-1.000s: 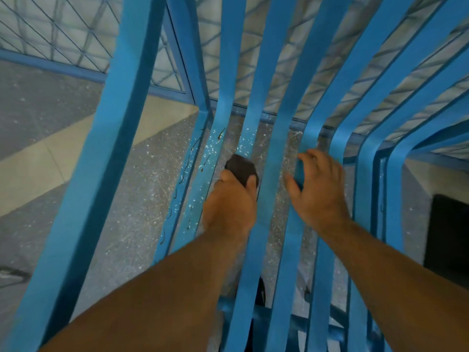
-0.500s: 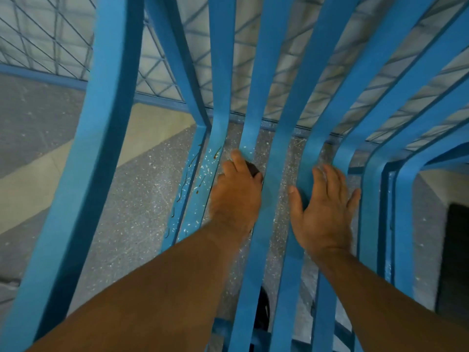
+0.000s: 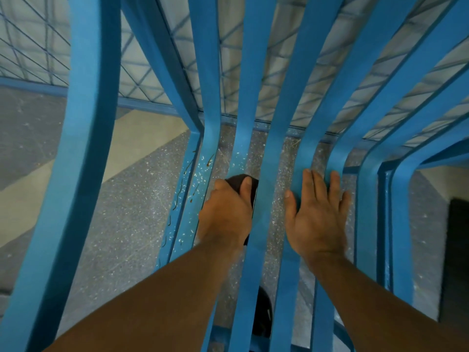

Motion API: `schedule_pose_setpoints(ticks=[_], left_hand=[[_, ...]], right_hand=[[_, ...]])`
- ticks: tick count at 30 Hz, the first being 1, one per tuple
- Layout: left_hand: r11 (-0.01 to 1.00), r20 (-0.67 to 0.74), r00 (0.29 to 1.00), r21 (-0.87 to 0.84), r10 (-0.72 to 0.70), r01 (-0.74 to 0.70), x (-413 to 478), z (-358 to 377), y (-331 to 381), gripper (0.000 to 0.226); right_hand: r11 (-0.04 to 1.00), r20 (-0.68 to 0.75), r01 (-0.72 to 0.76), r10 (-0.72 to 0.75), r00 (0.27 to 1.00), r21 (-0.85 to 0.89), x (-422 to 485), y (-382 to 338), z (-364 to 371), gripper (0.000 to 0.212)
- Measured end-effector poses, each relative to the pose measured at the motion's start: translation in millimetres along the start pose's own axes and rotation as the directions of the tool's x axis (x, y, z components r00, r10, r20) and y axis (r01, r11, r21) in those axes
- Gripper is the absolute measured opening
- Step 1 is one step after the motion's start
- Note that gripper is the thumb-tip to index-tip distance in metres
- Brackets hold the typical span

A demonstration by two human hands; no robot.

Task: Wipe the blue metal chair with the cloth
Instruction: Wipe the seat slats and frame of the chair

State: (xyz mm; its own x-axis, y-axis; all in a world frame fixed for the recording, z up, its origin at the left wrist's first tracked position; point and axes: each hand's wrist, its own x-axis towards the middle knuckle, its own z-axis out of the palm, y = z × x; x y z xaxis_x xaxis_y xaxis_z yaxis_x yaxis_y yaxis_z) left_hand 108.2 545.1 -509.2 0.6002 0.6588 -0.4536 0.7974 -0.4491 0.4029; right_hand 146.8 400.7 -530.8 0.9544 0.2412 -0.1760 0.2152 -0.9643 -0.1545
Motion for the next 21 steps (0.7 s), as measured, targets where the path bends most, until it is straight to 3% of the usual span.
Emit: schedule_pose_setpoints(ticks=[6, 15, 21], left_hand=[[0.998, -0.019, 1.000, -0.070, -0.006, 0.004, 39, 2, 29, 0.046], [0.983, -0.101, 0.978, 0.000, 0.182, -0.183, 60, 5, 49, 0.047], [0.990, -0.074, 0.988, -0.031, 0.132, -0.135, 21, 3, 16, 0.042]], right_hand=[[1.000, 0.020, 0.008, -0.008, 1.000, 0.007, -1, -1, -2, 0.067], [0.999, 0.039, 0.016, -0.017, 0.999, 0.033, 2, 0, -3, 0.066], [0.999, 0.021, 0.005, -0.006, 1.000, 0.038, 2, 1, -1, 0.066]])
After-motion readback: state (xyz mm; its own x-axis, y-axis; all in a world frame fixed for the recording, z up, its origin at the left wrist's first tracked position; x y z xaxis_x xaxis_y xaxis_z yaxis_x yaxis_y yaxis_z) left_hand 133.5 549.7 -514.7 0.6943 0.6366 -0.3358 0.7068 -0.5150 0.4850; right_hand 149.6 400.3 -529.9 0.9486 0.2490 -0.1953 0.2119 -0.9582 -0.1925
